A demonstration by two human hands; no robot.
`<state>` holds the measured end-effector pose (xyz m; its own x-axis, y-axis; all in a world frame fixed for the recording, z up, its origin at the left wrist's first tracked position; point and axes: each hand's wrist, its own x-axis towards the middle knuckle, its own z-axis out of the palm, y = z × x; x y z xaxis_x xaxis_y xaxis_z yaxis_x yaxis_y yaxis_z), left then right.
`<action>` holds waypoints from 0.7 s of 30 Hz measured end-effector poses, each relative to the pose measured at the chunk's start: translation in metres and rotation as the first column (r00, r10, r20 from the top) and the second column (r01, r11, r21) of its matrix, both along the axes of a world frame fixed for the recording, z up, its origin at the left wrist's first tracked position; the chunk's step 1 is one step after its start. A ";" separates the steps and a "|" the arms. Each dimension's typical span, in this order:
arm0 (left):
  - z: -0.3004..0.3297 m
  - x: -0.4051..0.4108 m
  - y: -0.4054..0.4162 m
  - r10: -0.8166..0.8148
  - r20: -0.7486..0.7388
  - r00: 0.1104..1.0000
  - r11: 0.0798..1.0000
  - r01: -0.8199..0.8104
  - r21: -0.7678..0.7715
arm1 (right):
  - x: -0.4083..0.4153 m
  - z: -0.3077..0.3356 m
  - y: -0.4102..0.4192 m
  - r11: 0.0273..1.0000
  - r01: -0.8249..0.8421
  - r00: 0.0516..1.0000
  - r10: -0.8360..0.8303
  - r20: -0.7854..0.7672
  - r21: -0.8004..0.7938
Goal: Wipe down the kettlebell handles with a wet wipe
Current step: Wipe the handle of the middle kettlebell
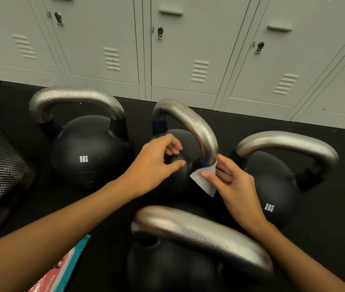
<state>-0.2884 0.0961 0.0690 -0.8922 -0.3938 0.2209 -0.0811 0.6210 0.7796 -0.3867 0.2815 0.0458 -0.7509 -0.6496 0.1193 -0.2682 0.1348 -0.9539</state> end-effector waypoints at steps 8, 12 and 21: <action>-0.009 0.002 -0.001 -0.013 0.094 0.995 0.971 0.035 -0.237 | 0.001 0.007 -0.009 0.986 0.068 0.997 -0.073 -0.029 -0.150; -0.013 0.002 0.001 -0.029 0.122 0.992 0.938 0.069 -0.339 | 0.005 -0.005 -0.012 0.982 0.082 0.996 -0.076 0.044 -0.169; -0.023 0.009 0.002 -0.086 0.195 0.977 0.895 0.162 -0.415 | 0.005 -0.018 -0.013 0.990 0.086 0.995 -0.092 -0.044 -0.113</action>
<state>-0.2796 0.0978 0.0456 -0.9660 -0.1791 0.1862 -0.0867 0.9037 0.4193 -0.3813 0.2684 0.0280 -0.7967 -0.5611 0.2243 -0.3062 0.0548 -0.9504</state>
